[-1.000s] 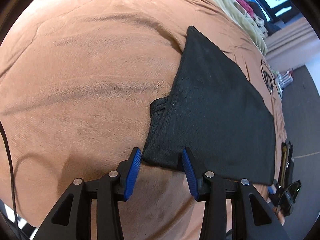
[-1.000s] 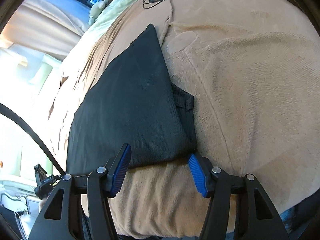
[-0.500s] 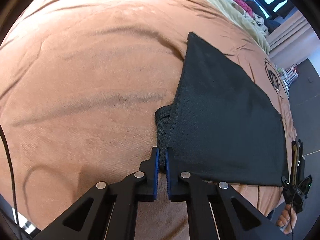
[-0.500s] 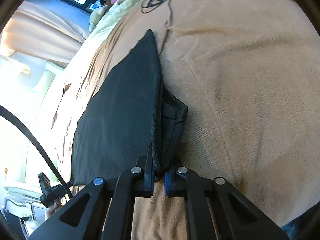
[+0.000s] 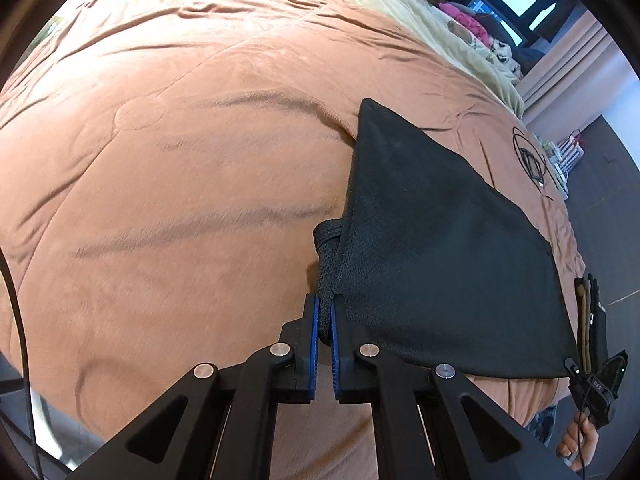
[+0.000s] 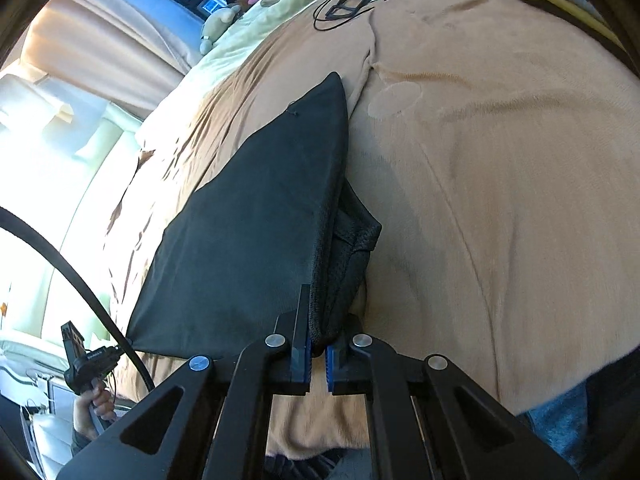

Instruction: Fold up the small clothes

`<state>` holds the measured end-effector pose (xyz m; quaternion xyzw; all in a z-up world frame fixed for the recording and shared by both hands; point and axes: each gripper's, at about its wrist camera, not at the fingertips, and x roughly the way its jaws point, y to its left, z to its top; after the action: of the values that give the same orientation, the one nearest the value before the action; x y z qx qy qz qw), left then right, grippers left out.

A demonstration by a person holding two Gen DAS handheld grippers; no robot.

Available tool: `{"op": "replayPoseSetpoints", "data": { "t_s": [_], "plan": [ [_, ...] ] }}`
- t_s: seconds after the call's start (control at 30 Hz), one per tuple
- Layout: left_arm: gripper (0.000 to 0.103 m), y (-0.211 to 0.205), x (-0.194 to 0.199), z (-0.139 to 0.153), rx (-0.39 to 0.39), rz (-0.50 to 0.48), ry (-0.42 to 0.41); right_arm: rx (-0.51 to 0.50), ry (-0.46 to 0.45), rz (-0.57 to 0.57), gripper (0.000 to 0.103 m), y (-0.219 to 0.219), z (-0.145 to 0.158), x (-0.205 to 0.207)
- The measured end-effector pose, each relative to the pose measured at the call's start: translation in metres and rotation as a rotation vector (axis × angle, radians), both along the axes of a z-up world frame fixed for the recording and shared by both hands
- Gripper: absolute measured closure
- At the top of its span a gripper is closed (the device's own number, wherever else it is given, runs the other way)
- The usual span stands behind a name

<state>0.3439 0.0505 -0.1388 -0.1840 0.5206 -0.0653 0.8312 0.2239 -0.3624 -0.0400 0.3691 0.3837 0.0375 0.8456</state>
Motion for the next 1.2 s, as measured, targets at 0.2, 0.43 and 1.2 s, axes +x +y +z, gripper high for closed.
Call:
{"op": "replayPoseSetpoints", "data": {
  "t_s": [0.2, 0.43, 1.2],
  "plan": [
    [0.098, 0.001, -0.025, -0.002, -0.017, -0.003, -0.01, -0.025, 0.004, 0.005, 0.102, 0.003, 0.001, -0.017],
    [0.098, 0.003, -0.044, -0.005, -0.069, -0.006, -0.033, -0.152, 0.076, -0.048, 0.088, 0.01, 0.011, -0.033],
    [0.078, 0.0, -0.048, -0.028, -0.186, -0.009, -0.008, -0.289, -0.045, 0.184, 0.058, 0.111, 0.064, -0.003]
  ]
}}
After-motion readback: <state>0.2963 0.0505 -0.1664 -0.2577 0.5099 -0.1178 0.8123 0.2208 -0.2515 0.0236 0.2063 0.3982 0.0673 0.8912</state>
